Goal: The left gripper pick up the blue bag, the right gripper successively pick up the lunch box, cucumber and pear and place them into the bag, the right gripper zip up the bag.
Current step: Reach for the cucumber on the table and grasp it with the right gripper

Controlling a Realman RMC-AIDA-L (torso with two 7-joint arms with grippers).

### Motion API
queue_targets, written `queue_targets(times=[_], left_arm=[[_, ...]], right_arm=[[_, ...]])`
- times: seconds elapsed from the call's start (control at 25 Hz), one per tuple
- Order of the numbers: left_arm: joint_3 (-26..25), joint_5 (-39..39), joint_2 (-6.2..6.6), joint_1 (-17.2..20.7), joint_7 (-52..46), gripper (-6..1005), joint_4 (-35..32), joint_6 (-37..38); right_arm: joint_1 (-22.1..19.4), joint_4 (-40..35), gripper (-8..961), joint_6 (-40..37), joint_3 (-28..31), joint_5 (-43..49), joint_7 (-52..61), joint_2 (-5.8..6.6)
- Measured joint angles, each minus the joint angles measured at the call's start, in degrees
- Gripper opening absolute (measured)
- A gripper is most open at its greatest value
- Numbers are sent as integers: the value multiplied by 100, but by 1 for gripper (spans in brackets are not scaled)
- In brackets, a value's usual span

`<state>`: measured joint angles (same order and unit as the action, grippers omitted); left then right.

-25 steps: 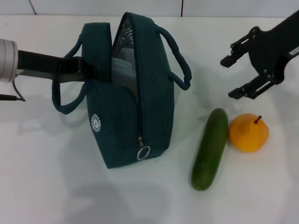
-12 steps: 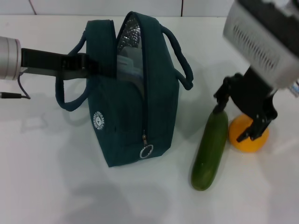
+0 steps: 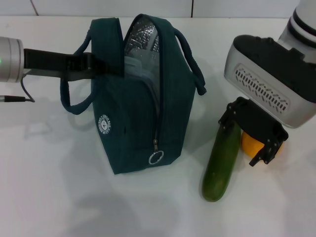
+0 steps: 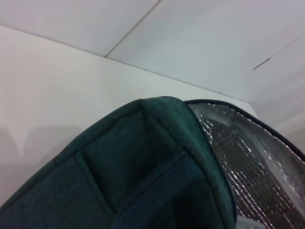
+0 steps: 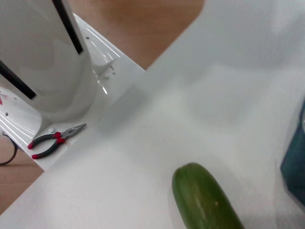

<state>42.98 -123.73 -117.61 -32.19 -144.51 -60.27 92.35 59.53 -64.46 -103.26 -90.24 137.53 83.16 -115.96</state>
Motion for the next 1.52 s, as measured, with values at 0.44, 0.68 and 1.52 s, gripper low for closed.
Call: queue_targets(times=[0.44,0.68,1.52], left_arm=[[0,133,3,-6,2,50,60,-68],[0,209,-16,-7,2,50,59,-70],[0,210,-43,-12,11,50,121,-115]], right_arm=[[-90,-5,733,142,-519,-161,-291,-24],[-118,53,730,278,-682,-276,-320,-24],[-105,538,722,747,-1138,-522,-337,-23]])
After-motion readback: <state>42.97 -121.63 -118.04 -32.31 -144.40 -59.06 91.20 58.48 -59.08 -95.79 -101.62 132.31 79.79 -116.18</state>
